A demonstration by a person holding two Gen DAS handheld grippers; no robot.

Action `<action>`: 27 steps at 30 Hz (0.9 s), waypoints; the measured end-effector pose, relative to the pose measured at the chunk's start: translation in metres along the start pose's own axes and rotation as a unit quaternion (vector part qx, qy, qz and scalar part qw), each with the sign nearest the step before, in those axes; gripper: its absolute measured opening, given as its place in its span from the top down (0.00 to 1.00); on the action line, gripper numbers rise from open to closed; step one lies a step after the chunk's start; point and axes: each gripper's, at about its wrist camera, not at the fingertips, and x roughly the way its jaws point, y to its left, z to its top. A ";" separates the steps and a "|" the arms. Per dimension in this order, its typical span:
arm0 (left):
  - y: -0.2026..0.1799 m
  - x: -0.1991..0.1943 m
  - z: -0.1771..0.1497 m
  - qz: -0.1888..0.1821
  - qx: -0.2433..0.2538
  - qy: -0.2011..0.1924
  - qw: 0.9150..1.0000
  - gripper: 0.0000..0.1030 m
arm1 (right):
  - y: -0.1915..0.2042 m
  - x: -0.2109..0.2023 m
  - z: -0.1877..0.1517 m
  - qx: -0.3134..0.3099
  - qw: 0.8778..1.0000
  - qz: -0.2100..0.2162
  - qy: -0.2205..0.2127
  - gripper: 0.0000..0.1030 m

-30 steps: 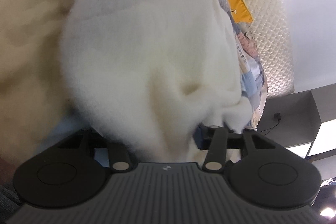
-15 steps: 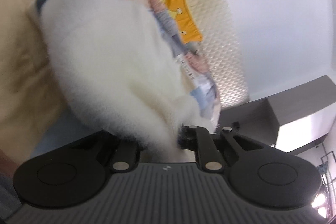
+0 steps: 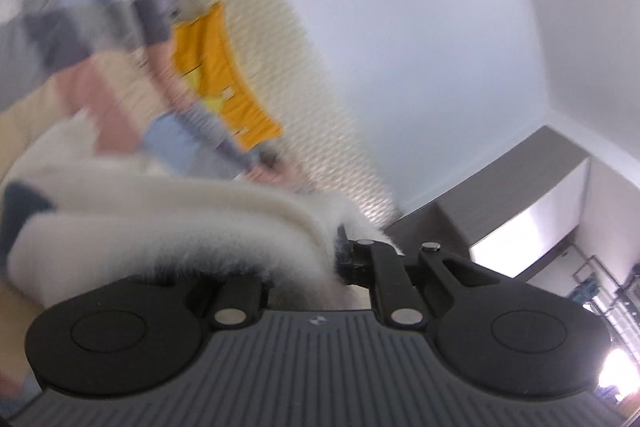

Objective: Fold large clothes
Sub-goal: 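Raise the blanket high with both grippers and swing it over the bed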

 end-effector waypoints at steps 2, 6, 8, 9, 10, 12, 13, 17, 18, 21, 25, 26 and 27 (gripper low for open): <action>-0.030 -0.009 0.022 -0.011 0.022 -0.012 1.000 0.87 | 0.028 -0.002 0.020 -0.033 0.999 0.001 -0.001 0.85; -0.095 -0.030 0.061 -0.044 0.073 -0.036 0.996 0.87 | 0.085 -0.010 0.059 -0.084 0.996 0.020 -0.020 0.85; -0.127 -0.040 0.078 -0.056 0.098 -0.049 0.992 0.87 | 0.110 -0.015 0.076 -0.103 0.994 0.030 -0.031 0.85; -0.145 -0.043 0.088 -0.059 0.116 -0.055 0.990 0.87 | 0.126 -0.017 0.088 -0.116 0.992 0.029 -0.037 0.85; -0.161 -0.043 0.098 -0.059 0.133 -0.061 0.988 0.86 | 0.137 -0.019 0.096 -0.123 0.991 0.026 -0.040 0.85; -0.190 -0.039 0.122 -0.062 0.147 -0.069 0.985 0.86 | 0.162 -0.021 0.115 -0.137 0.989 0.025 -0.048 0.85; -0.202 -0.036 0.131 -0.062 0.158 -0.069 0.983 0.86 | 0.173 -0.021 0.124 -0.146 0.988 0.024 -0.052 0.85; -0.231 -0.010 0.148 -0.045 0.206 -0.055 0.976 0.86 | 0.185 -0.013 0.156 -0.165 0.984 -0.003 -0.063 0.85; -0.231 -0.002 0.150 -0.036 0.215 -0.049 0.975 0.86 | 0.179 -0.008 0.159 -0.164 0.985 -0.016 -0.060 0.85; -0.210 0.036 0.150 -0.008 0.224 -0.024 0.974 0.86 | 0.144 0.015 0.159 -0.152 0.987 -0.049 -0.036 0.85; -0.154 0.097 0.141 0.024 0.213 0.014 0.977 0.86 | 0.071 0.051 0.142 -0.122 0.989 -0.083 -0.007 0.85; -0.138 0.114 0.138 0.033 0.205 0.024 0.978 0.86 | 0.053 0.060 0.138 -0.113 0.989 -0.090 -0.001 0.85; -0.120 0.133 0.135 0.041 0.196 0.034 0.979 0.86 | 0.035 0.074 0.135 -0.104 0.990 -0.097 0.005 0.85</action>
